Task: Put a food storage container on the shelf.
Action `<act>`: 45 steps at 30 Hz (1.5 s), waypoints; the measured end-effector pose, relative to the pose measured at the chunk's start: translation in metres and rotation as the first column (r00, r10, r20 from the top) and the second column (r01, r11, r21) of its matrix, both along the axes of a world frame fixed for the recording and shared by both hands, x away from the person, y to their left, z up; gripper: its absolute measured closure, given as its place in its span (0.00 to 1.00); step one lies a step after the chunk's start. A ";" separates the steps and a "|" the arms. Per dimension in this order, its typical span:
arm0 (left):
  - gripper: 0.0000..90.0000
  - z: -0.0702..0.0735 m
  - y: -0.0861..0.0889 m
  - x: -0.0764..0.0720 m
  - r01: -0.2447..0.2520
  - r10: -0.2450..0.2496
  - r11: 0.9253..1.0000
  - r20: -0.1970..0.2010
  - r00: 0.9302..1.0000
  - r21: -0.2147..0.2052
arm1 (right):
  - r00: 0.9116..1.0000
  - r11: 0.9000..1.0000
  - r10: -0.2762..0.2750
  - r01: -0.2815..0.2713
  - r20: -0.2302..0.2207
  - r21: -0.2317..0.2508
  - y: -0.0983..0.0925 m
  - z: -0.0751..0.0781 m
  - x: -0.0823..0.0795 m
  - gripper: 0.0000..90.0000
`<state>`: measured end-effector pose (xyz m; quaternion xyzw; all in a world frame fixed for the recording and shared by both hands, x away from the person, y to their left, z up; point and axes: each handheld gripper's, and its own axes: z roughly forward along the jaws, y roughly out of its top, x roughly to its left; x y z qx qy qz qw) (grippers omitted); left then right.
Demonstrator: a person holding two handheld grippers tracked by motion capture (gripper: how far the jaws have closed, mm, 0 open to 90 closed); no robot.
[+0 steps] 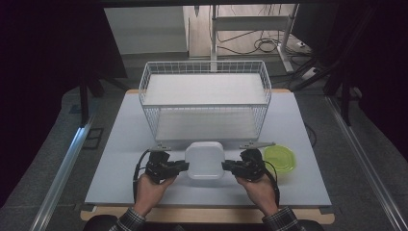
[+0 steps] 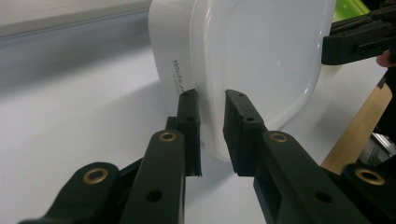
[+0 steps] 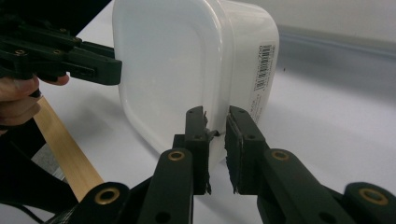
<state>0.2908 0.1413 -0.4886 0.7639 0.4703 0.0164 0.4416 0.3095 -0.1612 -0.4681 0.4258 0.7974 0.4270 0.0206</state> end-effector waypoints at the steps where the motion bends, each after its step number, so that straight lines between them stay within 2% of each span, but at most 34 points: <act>1: 0.86 0.004 0.000 0.000 -0.001 0.001 1.000 0.014 1.000 -0.002 | 1.000 1.000 0.003 -0.003 0.013 0.008 -0.001 0.002 0.000 0.88; 12: 0.87 0.025 0.003 0.001 0.001 -0.001 1.000 0.068 0.998 -0.005 | 0.999 0.998 0.012 -0.015 0.052 0.058 -0.004 0.016 0.005 0.88; 19: 0.87 0.041 0.005 0.003 -0.007 0.008 1.000 0.105 0.994 -0.008 | 0.996 0.997 0.006 -0.012 0.084 0.076 -0.002 0.031 0.010 0.88; 27: 0.87 0.068 0.005 0.009 -0.003 0.003 1.000 0.165 0.986 -0.002 | 0.994 0.995 0.001 -0.012 0.113 0.095 -0.004 0.050 0.016 0.88; 31: 0.87 0.082 0.005 0.012 -0.003 0.003 1.000 0.194 0.981 -0.001 | 0.990 0.993 0.000 -0.017 0.142 0.117 -0.005 0.063 0.019 0.88; 39: 0.87 0.100 0.007 0.017 -0.007 0.010 1.000 0.222 0.975 -0.012 | 0.984 0.992 0.003 -0.024 0.179 0.120 -0.003 0.083 0.025 0.88; 45: 0.87 0.114 0.010 0.022 -0.009 0.012 1.000 0.242 0.970 -0.014 | 0.983 0.991 0.006 -0.032 0.185 0.134 -0.002 0.096 0.033 0.88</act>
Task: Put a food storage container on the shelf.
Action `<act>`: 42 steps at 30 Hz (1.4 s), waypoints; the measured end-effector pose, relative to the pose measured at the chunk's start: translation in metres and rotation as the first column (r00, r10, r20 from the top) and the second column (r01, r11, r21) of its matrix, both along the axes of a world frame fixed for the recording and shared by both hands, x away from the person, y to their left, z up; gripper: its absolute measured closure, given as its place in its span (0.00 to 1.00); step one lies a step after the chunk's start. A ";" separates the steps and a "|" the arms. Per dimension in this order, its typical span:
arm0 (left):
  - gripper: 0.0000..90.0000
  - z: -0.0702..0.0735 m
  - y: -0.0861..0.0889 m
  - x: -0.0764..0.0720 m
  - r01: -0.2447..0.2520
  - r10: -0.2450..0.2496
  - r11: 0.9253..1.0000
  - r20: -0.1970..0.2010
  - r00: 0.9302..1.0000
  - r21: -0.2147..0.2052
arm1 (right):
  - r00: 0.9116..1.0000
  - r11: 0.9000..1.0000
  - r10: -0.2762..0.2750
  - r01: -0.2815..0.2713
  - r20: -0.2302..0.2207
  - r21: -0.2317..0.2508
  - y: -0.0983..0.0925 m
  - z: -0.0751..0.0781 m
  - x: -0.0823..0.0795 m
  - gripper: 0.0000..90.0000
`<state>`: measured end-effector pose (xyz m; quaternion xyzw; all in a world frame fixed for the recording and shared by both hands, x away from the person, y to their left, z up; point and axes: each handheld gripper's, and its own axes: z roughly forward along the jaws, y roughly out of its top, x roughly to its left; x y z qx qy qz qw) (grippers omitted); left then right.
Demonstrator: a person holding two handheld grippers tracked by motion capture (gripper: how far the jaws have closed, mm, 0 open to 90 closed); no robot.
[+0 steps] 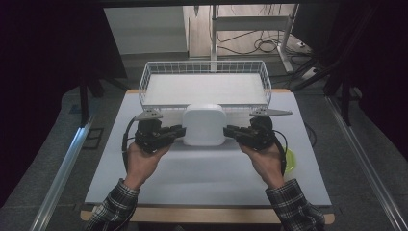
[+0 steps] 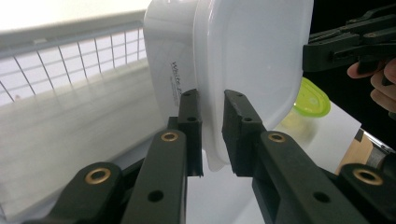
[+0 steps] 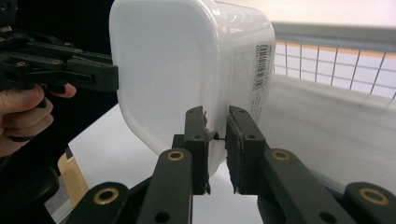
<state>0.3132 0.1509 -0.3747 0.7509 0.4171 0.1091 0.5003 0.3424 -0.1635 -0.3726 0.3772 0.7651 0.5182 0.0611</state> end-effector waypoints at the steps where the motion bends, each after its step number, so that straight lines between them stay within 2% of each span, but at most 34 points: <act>1: 0.87 0.002 0.000 0.001 0.000 0.000 1.000 0.002 1.000 -0.002 | 1.000 1.000 0.001 -0.001 0.003 0.000 0.000 0.002 0.001 0.88; 13: 0.88 0.028 0.004 0.012 -0.003 0.004 1.000 0.028 1.000 -0.025 | 1.000 1.000 0.008 -0.008 0.029 0.011 0.003 0.029 0.016 0.88; 26: 0.88 0.055 0.010 0.037 -0.012 0.015 0.998 0.051 0.999 -0.061 | 0.997 1.000 -0.015 0.014 0.069 0.012 0.009 0.061 0.039 0.88; 35: 0.88 0.066 0.007 0.059 -0.012 0.016 0.998 0.049 0.999 -0.062 | 0.997 0.999 -0.043 0.042 0.070 0.022 0.008 0.071 0.058 0.87; 42: 0.88 0.070 0.004 0.079 -0.018 0.021 0.998 0.037 0.999 -0.066 | 0.997 0.998 -0.062 0.060 0.046 0.031 0.006 0.074 0.080 0.87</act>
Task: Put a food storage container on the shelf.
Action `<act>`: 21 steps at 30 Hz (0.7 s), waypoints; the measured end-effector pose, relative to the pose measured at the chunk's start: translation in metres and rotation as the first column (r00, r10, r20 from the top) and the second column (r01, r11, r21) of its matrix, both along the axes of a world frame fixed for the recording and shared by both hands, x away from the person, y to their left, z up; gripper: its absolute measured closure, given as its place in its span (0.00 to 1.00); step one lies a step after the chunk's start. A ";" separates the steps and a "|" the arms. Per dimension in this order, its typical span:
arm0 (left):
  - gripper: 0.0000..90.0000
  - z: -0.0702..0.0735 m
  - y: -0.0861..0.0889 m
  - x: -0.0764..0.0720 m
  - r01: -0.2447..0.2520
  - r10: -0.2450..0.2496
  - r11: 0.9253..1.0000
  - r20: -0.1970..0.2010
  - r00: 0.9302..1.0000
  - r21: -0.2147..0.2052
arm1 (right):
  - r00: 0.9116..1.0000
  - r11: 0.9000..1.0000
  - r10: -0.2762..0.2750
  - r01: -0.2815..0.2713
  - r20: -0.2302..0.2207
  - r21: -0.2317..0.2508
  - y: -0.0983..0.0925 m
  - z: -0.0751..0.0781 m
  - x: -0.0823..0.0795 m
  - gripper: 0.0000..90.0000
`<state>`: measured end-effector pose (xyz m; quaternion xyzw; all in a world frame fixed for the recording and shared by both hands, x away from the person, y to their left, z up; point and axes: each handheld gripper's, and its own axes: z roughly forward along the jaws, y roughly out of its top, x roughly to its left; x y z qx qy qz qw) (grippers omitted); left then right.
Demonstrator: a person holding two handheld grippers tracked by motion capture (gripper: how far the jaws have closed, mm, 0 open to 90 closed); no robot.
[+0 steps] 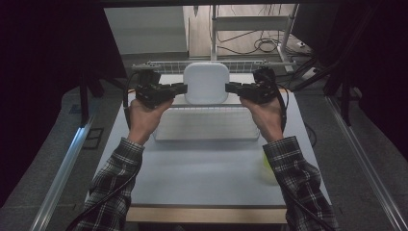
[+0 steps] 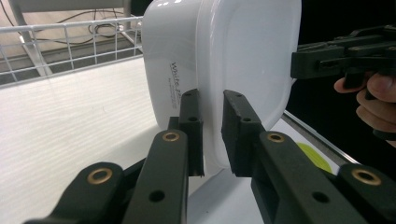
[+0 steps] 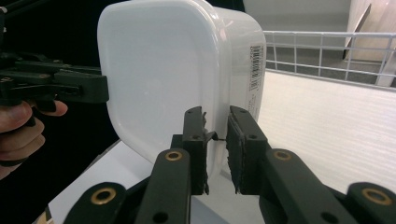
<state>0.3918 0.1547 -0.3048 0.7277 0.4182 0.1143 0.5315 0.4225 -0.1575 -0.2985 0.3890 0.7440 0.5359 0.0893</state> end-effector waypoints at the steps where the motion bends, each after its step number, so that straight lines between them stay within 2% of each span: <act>1: 0.88 0.000 0.000 0.000 0.000 0.000 1.000 0.000 1.000 0.000 | 1.000 1.000 0.000 0.000 0.000 0.000 0.000 0.000 0.000 0.87; 6: 0.88 -0.006 0.000 0.008 0.000 -0.001 1.000 -0.017 1.000 -0.008 | 1.000 1.000 -0.009 0.009 -0.023 0.004 0.000 -0.006 0.009 0.86; 11: 0.87 -0.011 0.002 0.012 0.001 -0.001 1.000 -0.026 1.000 -0.008 | 1.000 1.000 -0.007 0.007 -0.022 0.000 0.002 -0.007 0.011 0.86; 15: 0.80 -0.014 0.000 0.014 -0.007 0.007 1.000 -0.012 1.000 0.008 | 0.999 1.000 -0.005 0.005 -0.037 0.018 0.003 -0.009 0.013 0.86; 16: 0.78 -0.015 0.001 0.016 -0.003 0.002 1.000 -0.015 1.000 -0.014 | 0.999 1.000 -0.003 0.004 -0.040 0.023 0.003 -0.009 0.014 0.86; 21: 0.72 -0.015 -0.001 0.018 -0.008 0.008 1.000 -0.005 1.000 -0.021 | 1.000 1.000 -0.008 0.008 -0.028 0.015 0.004 -0.009 0.015 0.84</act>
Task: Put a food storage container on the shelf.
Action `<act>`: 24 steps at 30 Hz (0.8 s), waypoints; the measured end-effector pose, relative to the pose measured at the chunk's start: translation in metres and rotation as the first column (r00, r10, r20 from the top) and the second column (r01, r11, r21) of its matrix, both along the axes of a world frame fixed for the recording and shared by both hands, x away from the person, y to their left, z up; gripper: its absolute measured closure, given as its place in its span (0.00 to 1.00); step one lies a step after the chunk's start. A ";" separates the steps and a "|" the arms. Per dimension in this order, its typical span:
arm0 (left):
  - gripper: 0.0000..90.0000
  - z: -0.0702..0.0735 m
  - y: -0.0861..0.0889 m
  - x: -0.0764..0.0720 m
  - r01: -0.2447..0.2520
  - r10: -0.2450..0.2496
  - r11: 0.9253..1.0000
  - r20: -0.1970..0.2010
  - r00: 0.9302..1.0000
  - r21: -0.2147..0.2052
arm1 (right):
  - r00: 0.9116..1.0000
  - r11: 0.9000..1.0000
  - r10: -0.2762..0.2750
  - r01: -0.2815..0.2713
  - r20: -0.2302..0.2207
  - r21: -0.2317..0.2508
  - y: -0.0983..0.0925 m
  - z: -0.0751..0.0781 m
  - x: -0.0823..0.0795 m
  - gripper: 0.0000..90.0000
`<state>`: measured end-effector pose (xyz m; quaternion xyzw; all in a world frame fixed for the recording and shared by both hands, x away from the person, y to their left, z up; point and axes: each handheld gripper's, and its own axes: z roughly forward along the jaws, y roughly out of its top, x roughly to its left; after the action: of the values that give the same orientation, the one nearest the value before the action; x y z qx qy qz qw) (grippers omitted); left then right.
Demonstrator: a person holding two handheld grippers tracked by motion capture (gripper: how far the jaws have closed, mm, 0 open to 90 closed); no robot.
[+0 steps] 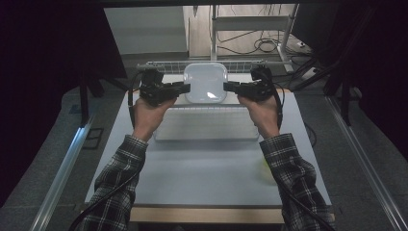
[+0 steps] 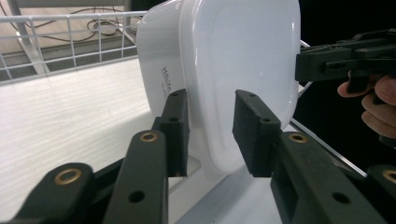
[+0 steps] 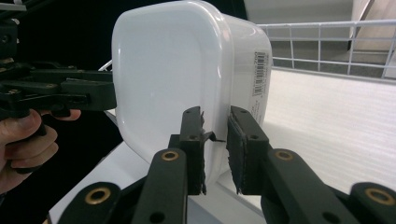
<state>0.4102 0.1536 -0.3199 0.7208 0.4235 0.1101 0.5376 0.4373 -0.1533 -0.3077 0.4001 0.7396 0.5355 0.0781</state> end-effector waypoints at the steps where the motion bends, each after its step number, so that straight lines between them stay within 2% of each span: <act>1: 0.72 0.000 0.000 0.001 -0.001 0.001 1.000 0.002 1.000 0.000 | 1.000 1.000 0.000 0.000 0.000 0.000 0.000 0.000 0.000 0.84; 7: 0.64 -0.001 -0.005 0.006 -0.011 0.011 1.000 0.018 1.000 0.016 | 0.999 0.999 -0.016 0.018 0.037 -0.048 0.006 0.001 0.002 0.79; 16: 0.62 -0.002 -0.008 0.013 -0.024 0.024 0.999 0.018 1.000 0.029 | 0.999 0.998 -0.033 0.035 0.037 -0.048 0.008 0.001 0.010 0.74; 19: 0.61 -0.004 -0.010 0.015 -0.027 0.026 0.998 0.026 0.999 0.056 | 0.997 0.996 -0.051 0.054 0.054 -0.064 0.009 0.002 0.011 0.72; 21: 0.58 -0.005 -0.009 0.017 -0.026 0.025 0.999 0.017 1.000 0.036 | 0.996 0.995 -0.057 0.063 0.065 -0.084 0.011 0.001 0.013 0.72; 24: 0.56 -0.005 -0.008 0.019 -0.025 0.024 0.999 0.014 1.000 0.036 | 0.996 0.994 -0.060 0.066 0.069 -0.082 0.012 0.000 0.015 0.71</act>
<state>0.4292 0.1460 -0.3245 0.7244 0.4265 0.1292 0.5260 0.4521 -0.1416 -0.3073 0.4016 0.7454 0.5143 0.1363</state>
